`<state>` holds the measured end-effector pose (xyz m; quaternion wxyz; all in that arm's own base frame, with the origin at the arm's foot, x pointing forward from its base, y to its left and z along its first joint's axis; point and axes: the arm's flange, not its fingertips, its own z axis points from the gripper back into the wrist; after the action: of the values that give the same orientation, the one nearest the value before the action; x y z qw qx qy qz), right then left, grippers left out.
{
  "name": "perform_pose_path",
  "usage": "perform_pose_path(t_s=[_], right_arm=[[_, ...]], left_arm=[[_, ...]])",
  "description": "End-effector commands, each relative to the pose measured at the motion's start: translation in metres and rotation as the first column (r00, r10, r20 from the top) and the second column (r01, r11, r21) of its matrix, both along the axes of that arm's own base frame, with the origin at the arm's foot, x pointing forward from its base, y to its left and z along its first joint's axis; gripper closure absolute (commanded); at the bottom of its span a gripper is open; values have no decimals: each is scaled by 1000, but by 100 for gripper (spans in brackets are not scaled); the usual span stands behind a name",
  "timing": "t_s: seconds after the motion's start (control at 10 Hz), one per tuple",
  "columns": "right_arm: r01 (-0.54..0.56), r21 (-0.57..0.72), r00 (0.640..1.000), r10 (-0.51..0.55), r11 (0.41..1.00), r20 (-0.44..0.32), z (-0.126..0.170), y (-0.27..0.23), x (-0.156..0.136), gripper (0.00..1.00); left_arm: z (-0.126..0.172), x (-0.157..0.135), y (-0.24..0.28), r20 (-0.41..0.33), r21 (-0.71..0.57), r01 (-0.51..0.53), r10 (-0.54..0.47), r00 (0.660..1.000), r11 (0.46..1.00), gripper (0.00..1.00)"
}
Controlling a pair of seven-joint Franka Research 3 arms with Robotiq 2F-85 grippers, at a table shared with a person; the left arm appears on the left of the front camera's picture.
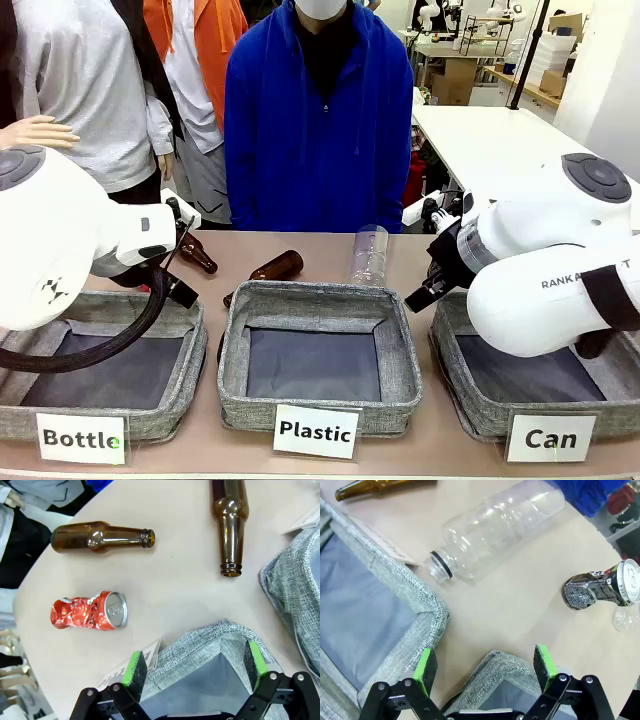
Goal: Sort the can waste into the basket.
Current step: Pick up the can waste from the table and place it in the right Fabric basket.
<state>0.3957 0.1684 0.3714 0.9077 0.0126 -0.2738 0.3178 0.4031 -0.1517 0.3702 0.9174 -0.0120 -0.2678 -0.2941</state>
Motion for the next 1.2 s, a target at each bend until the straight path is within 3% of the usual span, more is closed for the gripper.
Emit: perform_pose_path(t_s=[0.0, 1.1], right_arm=[[0, 0, 1000, 0, 1000, 0, 0, 0, 0, 0], [0, 0, 1000, 0, 1000, 0, 0, 0, 0, 0]], left_arm=[[0, 0, 0, 0, 0, 0, 0, 1000, 1000, 0], [0, 0, 0, 0, 0, 0, 0, 1000, 1000, 0]])
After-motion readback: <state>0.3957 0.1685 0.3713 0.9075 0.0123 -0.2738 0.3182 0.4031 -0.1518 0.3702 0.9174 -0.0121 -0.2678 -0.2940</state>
